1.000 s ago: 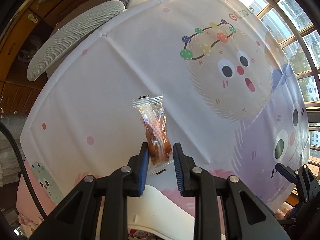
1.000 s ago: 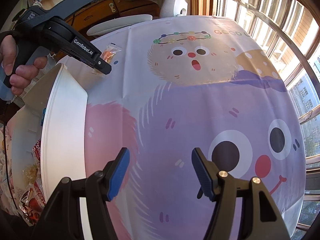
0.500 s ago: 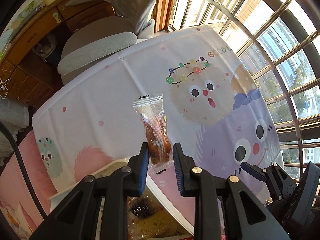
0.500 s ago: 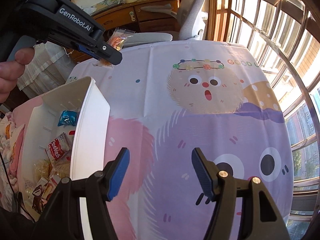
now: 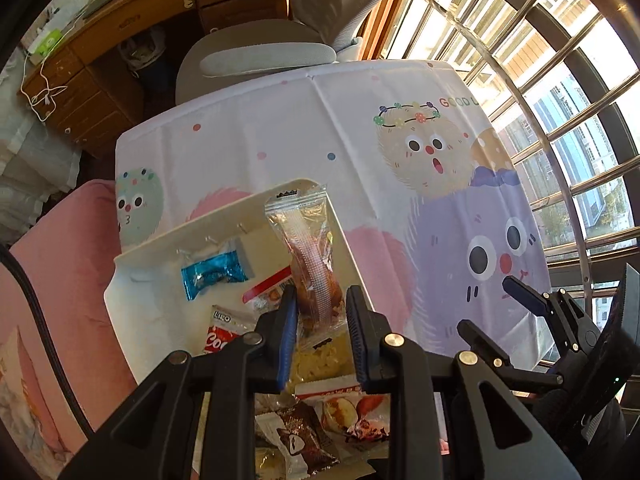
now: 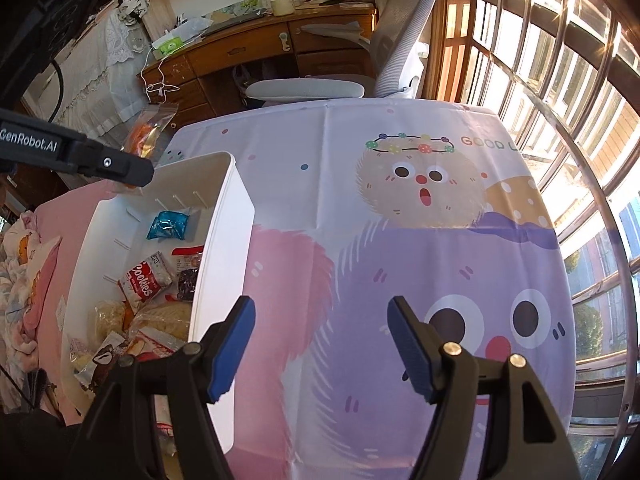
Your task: Organize snacks
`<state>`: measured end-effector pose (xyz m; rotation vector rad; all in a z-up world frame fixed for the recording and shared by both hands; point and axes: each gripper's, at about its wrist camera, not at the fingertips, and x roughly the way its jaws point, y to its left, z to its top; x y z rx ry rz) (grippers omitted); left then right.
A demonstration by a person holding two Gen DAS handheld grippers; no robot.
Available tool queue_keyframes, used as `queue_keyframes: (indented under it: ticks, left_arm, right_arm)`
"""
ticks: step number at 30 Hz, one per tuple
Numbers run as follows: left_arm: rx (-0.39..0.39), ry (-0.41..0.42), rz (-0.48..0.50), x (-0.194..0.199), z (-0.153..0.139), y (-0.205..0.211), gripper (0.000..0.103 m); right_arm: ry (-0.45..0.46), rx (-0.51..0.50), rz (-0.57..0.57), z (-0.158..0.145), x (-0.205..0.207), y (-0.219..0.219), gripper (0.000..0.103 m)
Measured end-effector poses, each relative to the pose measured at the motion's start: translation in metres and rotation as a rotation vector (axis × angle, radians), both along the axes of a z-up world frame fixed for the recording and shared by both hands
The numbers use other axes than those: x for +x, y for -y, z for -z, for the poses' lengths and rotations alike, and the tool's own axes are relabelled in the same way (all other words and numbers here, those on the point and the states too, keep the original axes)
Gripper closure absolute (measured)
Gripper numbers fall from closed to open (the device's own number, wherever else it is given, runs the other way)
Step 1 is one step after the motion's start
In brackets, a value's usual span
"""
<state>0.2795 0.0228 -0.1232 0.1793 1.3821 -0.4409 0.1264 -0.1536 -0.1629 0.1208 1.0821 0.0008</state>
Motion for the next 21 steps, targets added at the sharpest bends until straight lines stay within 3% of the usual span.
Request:
queue_keyframes:
  ticks: [8, 14, 18, 21]
  left_arm:
    - [-0.019, 0.042, 0.001, -0.055, -0.013, -0.035, 0.079]
    - [-0.073, 0.105, -0.021, -0.103, -0.026, -0.057, 0.067]
    - [-0.107, 0.153, -0.076, -0.134, -0.028, -0.071, 0.053]
    - [-0.139, 0.162, -0.133, -0.157, -0.028, -0.08, 0.051]
  right_arm:
    - [0.051, -0.018, 0.038, -0.032, -0.05, -0.024, 0.03]
    - [0.065, -0.014, 0.064, -0.042, -0.1, -0.039, 0.027]
    - [0.042, -0.011, 0.077, -0.039, -0.131, -0.043, 0.026]
    - [0.021, 0.001, 0.079, -0.038, -0.151, -0.042, 0.025]
